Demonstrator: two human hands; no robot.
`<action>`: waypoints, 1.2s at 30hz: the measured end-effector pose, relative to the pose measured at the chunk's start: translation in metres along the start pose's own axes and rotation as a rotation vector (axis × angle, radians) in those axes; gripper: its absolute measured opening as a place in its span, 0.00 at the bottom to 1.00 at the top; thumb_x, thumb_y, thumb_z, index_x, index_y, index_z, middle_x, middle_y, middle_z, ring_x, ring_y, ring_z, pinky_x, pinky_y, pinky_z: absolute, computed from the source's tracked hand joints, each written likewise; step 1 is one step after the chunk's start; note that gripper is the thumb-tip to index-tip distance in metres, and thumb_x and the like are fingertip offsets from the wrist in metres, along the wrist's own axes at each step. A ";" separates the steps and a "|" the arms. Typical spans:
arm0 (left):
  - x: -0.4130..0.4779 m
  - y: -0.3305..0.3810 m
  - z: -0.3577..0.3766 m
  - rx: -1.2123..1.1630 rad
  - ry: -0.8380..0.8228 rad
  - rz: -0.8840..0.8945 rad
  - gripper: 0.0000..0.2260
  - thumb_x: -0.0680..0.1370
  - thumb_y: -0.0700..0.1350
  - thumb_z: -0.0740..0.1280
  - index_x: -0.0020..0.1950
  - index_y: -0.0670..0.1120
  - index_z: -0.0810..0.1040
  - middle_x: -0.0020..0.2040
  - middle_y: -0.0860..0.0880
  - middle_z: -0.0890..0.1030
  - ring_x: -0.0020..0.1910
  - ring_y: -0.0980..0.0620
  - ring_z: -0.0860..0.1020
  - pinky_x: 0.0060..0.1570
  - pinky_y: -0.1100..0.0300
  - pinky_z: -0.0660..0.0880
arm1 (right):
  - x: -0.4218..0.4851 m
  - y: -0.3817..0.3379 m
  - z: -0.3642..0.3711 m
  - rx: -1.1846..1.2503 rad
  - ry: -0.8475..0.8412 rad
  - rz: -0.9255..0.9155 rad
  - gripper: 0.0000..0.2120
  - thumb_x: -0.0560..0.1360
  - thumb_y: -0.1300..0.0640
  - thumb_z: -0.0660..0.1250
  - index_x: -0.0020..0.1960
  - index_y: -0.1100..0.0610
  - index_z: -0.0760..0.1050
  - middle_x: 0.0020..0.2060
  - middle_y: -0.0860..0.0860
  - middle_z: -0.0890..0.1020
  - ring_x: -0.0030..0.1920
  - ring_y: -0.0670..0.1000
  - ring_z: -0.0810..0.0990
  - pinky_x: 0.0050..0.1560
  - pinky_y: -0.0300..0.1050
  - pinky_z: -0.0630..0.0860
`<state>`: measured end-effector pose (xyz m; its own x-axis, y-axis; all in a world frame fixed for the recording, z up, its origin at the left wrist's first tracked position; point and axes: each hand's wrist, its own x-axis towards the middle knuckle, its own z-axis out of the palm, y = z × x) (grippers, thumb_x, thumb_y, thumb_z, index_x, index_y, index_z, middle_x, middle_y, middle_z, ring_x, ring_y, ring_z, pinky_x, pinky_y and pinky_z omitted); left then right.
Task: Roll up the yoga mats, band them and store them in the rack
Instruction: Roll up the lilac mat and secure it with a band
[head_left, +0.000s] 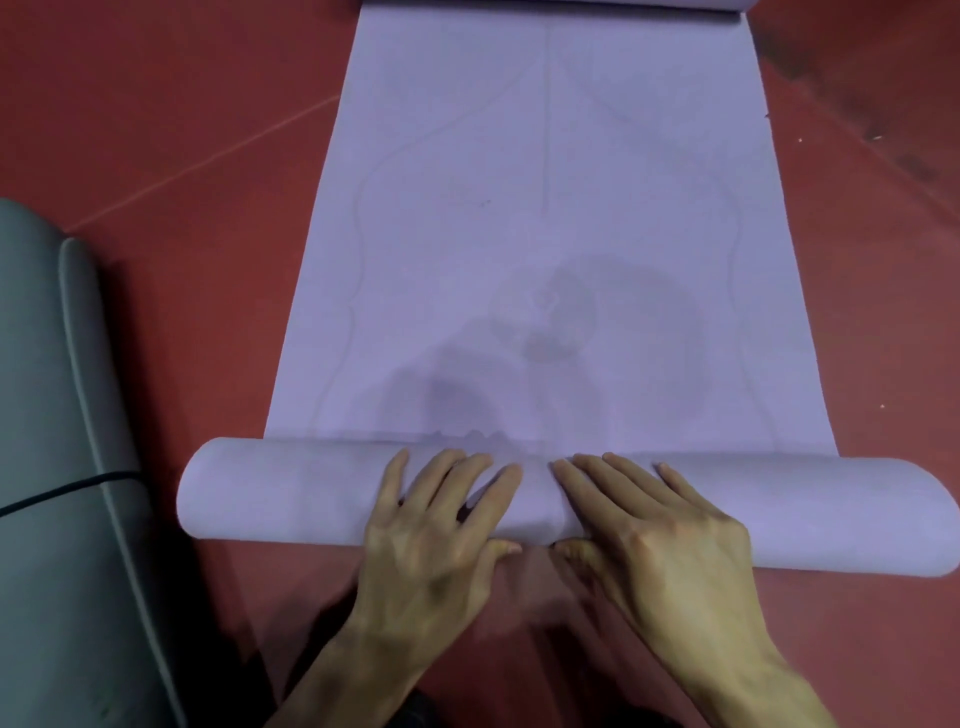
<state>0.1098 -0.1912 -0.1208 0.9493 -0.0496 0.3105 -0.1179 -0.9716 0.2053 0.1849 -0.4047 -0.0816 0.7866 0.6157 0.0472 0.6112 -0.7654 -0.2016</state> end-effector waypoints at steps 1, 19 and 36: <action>-0.003 0.001 -0.003 0.001 0.004 0.011 0.29 0.69 0.54 0.78 0.68 0.50 0.77 0.62 0.47 0.83 0.61 0.44 0.82 0.64 0.35 0.75 | -0.004 -0.002 0.000 -0.001 0.014 0.000 0.26 0.73 0.40 0.71 0.69 0.49 0.81 0.64 0.45 0.83 0.65 0.49 0.82 0.64 0.55 0.79; 0.026 -0.012 0.001 -0.122 -0.123 -0.073 0.25 0.80 0.57 0.67 0.73 0.46 0.78 0.71 0.46 0.78 0.70 0.44 0.76 0.72 0.35 0.67 | 0.006 0.034 0.028 0.037 -0.014 -0.021 0.27 0.84 0.40 0.58 0.78 0.51 0.71 0.76 0.50 0.73 0.77 0.54 0.70 0.77 0.60 0.64; 0.069 -0.048 0.020 -0.200 -0.288 -0.089 0.37 0.67 0.73 0.66 0.72 0.57 0.78 0.68 0.56 0.80 0.67 0.55 0.75 0.74 0.55 0.56 | 0.054 0.050 0.021 0.111 -0.148 0.049 0.50 0.65 0.24 0.66 0.78 0.54 0.69 0.68 0.49 0.80 0.67 0.53 0.78 0.71 0.62 0.69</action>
<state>0.1870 -0.1523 -0.1279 0.9982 -0.0578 0.0151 -0.0589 -0.9120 0.4058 0.2561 -0.4060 -0.1094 0.7889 0.6050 -0.1079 0.5523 -0.7749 -0.3074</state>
